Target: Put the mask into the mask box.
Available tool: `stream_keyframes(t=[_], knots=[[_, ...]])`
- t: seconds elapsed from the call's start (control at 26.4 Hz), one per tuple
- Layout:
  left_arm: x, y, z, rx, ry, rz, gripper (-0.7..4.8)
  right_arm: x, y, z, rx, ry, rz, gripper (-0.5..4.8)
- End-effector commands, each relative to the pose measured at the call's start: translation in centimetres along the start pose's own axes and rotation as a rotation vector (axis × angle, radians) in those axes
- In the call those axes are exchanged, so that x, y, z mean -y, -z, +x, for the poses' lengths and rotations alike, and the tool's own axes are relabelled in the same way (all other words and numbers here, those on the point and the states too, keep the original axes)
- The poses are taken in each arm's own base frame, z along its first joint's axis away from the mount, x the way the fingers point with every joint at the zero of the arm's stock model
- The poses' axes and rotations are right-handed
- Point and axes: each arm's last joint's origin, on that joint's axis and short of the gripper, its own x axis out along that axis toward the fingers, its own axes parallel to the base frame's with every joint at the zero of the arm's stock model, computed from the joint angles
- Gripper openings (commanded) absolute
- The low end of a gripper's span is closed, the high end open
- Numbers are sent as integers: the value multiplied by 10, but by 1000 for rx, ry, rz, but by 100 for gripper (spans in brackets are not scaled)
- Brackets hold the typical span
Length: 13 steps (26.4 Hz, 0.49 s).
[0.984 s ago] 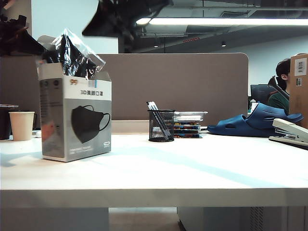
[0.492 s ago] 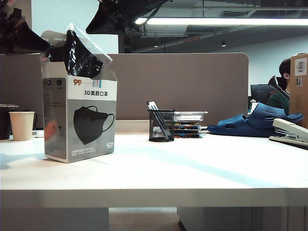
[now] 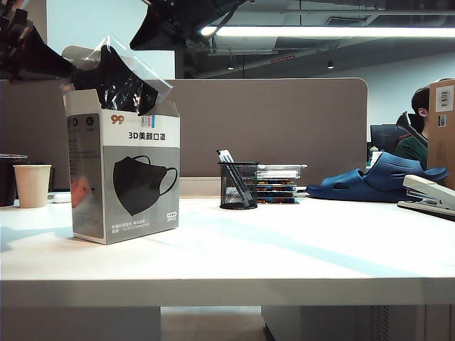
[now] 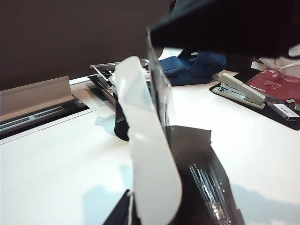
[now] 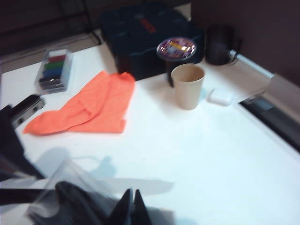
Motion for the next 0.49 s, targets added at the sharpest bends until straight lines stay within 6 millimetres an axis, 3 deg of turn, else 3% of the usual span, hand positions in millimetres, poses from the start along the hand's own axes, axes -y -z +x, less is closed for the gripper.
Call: stream_keyframes(t=[0.04,0.49], knots=[[0,1,0,-5,12,-5,-6,-5,-3,-2,6,-84,-2,-2],[1,0,0,3,36,2,-6,-25,12,7,-141,-155,71,-2]])
